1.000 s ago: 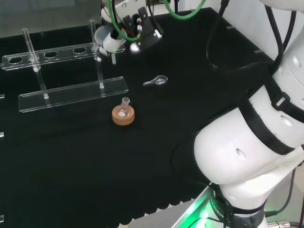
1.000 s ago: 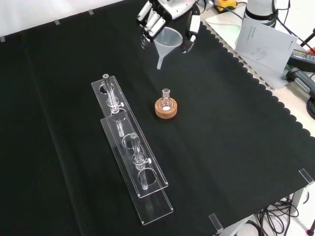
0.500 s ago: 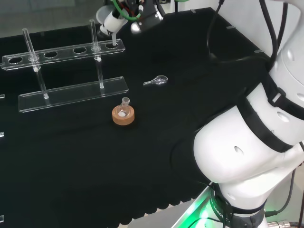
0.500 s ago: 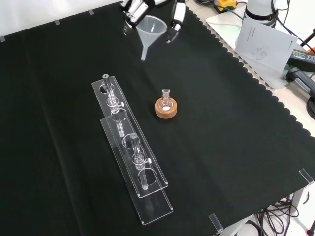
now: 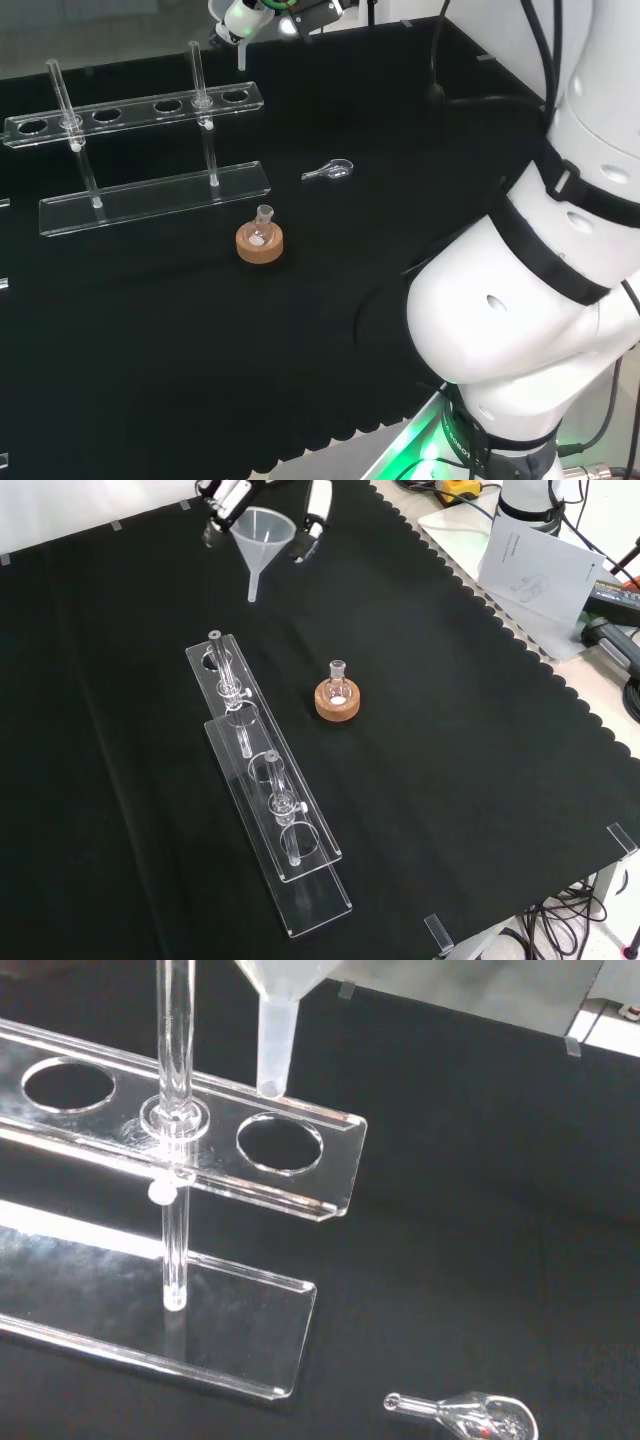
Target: Put the funnel back on the funnel stand.
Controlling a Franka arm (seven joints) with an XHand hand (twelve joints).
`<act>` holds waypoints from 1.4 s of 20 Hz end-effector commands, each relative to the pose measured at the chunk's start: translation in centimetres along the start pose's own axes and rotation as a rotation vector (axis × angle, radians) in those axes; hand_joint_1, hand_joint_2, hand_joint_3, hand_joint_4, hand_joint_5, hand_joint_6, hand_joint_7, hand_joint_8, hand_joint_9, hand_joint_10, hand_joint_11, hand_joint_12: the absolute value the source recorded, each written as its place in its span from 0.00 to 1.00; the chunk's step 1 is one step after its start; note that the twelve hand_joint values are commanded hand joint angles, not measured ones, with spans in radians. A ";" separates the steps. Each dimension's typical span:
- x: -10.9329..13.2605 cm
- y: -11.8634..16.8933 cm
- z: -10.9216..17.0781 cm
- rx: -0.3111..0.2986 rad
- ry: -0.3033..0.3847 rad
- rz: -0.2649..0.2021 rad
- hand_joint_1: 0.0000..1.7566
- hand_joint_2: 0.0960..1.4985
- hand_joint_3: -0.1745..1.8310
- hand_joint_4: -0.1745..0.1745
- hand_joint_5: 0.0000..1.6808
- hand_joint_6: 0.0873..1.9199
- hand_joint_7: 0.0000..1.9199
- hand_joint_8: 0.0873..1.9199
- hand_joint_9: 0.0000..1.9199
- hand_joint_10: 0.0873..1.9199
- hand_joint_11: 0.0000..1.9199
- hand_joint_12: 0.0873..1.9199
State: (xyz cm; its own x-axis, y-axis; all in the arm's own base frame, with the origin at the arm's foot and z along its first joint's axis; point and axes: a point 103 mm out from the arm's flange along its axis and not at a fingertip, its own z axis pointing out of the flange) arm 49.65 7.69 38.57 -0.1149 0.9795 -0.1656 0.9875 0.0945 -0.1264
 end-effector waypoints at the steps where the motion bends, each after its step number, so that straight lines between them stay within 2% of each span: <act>1: -1.0 3.5 1.5 0.022 0.013 -0.021 0.41 0.50 0.32 0.44 0.41 0.05 0.40 0.33 0.57 0.23 0.30 0.64; 15: -0.7 6.9 4.3 0.071 0.009 -0.041 0.41 0.49 0.33 0.43 0.40 0.06 0.40 0.33 0.57 0.23 0.30 0.64; 28: 0.2 8.3 6.2 0.094 0.018 -0.049 0.42 0.49 0.33 0.43 0.40 0.06 0.39 0.33 0.57 0.23 0.30 0.64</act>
State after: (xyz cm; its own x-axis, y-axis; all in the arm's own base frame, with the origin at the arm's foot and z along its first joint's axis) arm 56.84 7.37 31.86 -0.1584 0.9772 -0.1417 0.9672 0.1247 -0.2215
